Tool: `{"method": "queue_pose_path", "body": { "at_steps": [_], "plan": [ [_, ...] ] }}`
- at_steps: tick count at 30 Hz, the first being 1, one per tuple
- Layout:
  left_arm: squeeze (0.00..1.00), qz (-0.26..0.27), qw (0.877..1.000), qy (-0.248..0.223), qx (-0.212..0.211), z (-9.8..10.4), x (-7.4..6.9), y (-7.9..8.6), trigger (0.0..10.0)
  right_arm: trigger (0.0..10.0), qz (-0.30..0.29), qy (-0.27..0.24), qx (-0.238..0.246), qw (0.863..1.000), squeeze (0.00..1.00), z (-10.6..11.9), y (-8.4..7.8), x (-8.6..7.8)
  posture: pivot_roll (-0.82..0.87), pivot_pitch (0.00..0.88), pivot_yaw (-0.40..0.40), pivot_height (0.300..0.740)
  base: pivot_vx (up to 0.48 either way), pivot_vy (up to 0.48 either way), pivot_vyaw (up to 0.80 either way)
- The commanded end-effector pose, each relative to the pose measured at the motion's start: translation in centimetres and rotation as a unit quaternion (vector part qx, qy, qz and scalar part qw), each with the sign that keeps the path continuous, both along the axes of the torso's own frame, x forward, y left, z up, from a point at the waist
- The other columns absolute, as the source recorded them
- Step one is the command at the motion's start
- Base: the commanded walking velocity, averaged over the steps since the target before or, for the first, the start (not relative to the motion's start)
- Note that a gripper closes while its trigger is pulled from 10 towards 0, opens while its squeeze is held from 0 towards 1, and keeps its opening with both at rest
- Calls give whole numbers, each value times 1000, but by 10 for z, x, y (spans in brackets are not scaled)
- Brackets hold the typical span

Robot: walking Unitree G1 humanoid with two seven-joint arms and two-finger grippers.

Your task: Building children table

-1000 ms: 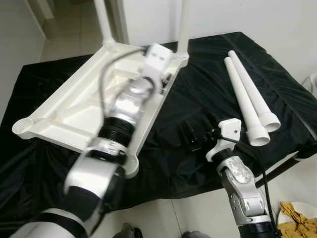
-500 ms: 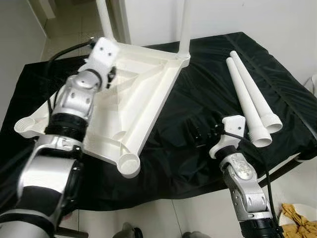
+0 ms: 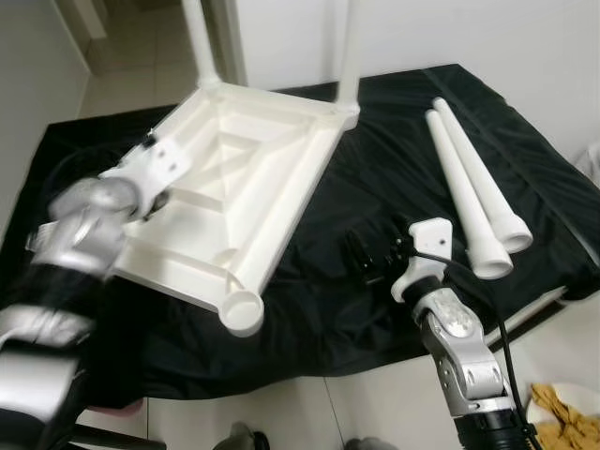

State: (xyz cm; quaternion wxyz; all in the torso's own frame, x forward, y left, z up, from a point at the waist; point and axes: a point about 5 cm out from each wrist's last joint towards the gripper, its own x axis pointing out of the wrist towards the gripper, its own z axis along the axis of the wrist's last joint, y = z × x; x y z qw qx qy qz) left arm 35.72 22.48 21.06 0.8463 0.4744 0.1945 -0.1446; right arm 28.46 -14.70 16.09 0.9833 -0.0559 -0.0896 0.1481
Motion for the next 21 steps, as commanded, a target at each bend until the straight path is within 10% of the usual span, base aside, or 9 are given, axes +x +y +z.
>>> {"method": "queue_pose_path", "body": {
  "at_steps": [1, 21],
  "plan": [
    [0, -17, 999, 26, 5, -3, -6, -2, 10000, 10000, 6, 6, 0, 1000, 0, -1, 3, 0, -104, 70, 75, 740, 0, 0, 0],
    [0, -128, 985, 117, -18, -7, -47, -16, 10000, 10000, 2, 2, -11, 1000, 0, 1, -5, 1, -98, 84, 60, 740, 0, 0, 0]
  ]
}}
